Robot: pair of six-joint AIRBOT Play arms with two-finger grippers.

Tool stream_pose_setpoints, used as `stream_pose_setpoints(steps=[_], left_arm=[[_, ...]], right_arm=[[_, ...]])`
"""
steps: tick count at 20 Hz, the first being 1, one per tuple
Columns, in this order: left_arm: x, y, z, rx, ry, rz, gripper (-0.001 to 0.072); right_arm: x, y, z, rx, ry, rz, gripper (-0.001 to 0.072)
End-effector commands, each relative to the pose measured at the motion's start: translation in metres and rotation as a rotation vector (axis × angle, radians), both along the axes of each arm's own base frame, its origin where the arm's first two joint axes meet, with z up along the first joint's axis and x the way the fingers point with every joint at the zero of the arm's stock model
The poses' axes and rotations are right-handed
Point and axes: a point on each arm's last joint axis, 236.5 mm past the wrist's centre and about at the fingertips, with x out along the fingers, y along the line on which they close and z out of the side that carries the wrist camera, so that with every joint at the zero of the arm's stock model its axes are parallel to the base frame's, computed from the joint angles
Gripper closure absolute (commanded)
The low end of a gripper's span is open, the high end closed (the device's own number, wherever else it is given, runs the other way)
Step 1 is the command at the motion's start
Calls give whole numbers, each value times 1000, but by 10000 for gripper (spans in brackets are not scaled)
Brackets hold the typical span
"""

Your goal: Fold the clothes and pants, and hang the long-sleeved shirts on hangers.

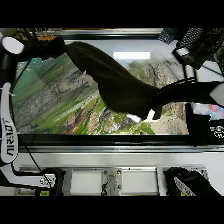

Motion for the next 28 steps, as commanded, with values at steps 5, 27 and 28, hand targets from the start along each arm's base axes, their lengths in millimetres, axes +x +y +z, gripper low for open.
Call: stream_pose_setpoints(steps=[5, 27, 28], left_arm=[[-60, 41, -88, 132, 270, 29, 699], [-100, 39, -176, 121, 476, 17, 699], [-100, 39, -176, 121, 477, 17, 699]], right_arm=[[-125, 78, -30, 100, 226, 237, 693], [123, 13, -284, 326, 555, -244, 99], [133, 20, -286, 357, 561, -247, 99]])
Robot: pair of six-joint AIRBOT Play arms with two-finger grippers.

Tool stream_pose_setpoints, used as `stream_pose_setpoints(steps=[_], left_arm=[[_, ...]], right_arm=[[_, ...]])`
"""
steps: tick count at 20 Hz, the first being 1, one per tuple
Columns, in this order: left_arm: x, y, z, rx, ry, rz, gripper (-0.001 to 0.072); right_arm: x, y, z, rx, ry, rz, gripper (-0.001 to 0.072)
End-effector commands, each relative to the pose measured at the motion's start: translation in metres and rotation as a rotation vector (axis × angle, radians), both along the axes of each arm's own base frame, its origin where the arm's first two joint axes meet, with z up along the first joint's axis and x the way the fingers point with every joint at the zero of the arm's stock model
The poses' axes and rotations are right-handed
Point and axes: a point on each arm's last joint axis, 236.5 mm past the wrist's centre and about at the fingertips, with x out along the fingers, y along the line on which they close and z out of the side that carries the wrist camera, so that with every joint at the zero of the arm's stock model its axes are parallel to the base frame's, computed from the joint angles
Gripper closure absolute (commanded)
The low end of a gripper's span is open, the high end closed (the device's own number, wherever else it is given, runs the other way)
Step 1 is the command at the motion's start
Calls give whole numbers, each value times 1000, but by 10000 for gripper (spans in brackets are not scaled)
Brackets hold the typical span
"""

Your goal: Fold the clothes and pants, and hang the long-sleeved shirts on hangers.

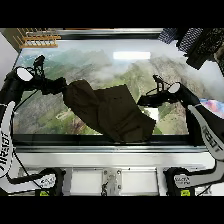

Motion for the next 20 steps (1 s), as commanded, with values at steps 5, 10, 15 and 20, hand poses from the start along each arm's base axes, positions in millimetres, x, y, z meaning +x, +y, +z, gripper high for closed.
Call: stream_pose_setpoints(steps=[5, 10, 15, 20], left_arm=[[0, 0, 0, 0, 0, 1, 700], [0, 0, 0, 0, 0, 1, 699], [17, 12, 76, 29, -181, 16, 699], [-14, 0, 279, 60, -635, -3, 699]], right_arm=[[45, 62, -35, 154, 47, 14, 100], [57, 90, -15, 155, -32, 91, 619], [93, 65, 116, 100, -313, 136, 711], [61, 23, 346, 44, -753, 132, 712]])
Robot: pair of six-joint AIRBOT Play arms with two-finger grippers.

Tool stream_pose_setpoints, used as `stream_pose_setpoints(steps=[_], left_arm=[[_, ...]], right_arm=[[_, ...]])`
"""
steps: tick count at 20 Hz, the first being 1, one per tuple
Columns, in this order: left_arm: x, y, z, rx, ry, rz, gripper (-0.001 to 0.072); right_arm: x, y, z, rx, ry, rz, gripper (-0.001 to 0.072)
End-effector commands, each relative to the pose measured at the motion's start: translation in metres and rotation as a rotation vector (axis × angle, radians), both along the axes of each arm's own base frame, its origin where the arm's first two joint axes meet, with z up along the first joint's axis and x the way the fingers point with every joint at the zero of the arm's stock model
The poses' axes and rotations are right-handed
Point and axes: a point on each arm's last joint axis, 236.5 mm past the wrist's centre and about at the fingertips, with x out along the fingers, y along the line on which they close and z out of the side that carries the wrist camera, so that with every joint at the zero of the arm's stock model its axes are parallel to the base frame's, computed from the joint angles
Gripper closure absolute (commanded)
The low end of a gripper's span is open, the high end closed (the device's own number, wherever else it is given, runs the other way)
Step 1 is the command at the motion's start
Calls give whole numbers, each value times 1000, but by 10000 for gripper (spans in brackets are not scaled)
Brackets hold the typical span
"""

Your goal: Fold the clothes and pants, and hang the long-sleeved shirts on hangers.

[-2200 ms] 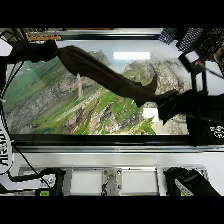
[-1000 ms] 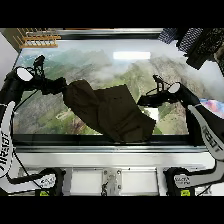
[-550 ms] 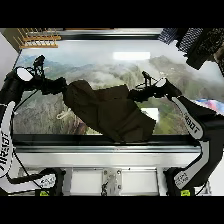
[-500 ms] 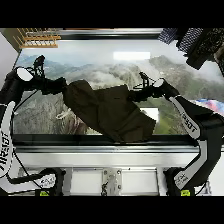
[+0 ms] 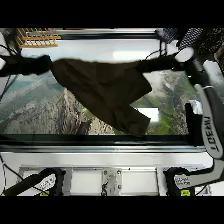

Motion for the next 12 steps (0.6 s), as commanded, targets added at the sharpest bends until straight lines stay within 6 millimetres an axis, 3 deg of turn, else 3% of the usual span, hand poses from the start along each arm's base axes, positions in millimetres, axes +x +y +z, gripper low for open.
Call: stream_pose_setpoints(steps=[1, 3, 6, 9, 12], left_arm=[[-46, -12, 135, 26, -307, -22, 700], [-86, -25, 192, 29, -448, -47, 699], [-153, -43, 251, 23, -615, -97, 699], [-208, -56, 281, 4, -722, -150, 700], [-251, -66, 299, -43, -788, -200, 700]], right_arm=[[-47, -26, 154, -13, -312, -33, 712], [-85, -34, 218, -14, -465, -59, 712], [-144, -43, 279, -32, -623, -79, 711], [-189, -53, 315, -63, -735, -106, 712], [-220, -60, 342, -66, -828, -135, 712]])
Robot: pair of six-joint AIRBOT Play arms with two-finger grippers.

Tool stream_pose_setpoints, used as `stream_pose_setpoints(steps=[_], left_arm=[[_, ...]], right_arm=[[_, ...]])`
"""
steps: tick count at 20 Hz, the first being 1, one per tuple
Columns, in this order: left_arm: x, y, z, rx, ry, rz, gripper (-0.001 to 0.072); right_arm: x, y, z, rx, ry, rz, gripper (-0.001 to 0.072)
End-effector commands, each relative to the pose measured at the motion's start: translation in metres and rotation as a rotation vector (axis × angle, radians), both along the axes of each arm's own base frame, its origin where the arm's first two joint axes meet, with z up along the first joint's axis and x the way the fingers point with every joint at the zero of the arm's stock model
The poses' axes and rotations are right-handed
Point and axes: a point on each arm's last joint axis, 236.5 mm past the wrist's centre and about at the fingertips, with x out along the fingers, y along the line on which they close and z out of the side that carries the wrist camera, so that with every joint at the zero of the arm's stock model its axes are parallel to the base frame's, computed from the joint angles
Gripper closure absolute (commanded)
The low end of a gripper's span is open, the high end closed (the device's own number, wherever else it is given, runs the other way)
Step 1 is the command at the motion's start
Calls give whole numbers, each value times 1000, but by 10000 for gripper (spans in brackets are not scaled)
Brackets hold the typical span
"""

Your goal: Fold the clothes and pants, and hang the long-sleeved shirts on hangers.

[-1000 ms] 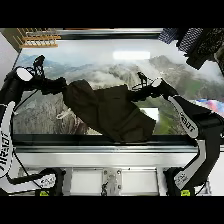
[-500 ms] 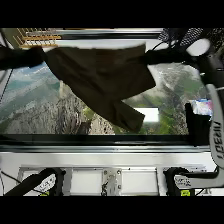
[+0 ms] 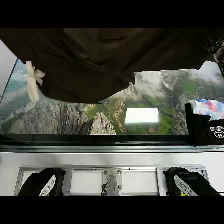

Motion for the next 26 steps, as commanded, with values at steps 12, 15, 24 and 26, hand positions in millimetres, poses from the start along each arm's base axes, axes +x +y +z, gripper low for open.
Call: stream_pose_setpoints(steps=[12, 15, 24, 26], left_arm=[[57, -19, -161, -20, 649, -26, 699], [136, -22, -258, -36, 794, 22, 700], [314, 7, -341, -81, 701, 163, 95], [308, 38, -355, -69, 795, 191, 95]], right_arm=[[82, -4, -49, 102, 154, -65, 712], [164, 1, -154, 63, 368, -85, 712], [254, -44, -270, 51, 487, -230, 55], [234, -71, -251, 56, 504, -256, 57]])
